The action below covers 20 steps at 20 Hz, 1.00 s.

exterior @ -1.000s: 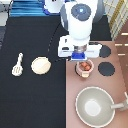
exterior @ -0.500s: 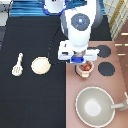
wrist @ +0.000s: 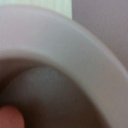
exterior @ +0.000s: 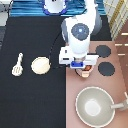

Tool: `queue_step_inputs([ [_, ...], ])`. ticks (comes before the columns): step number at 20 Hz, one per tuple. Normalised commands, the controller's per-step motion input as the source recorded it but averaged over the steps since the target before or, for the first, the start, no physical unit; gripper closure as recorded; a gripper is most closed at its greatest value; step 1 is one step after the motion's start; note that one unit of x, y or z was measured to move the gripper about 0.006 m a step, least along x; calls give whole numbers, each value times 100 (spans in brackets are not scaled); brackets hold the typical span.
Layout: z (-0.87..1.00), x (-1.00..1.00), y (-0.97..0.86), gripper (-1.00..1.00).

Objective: Take the lid off the pot, put the pot on the plate, and use the tool to push the pot to the front of the table.

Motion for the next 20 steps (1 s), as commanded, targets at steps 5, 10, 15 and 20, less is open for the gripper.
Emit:
queue_step_inputs([
  [5,-6,25,0,-100],
  [10,4,9,0,100],
  [15,20,4,0,100],
  [20,31,1,-3,100],
])
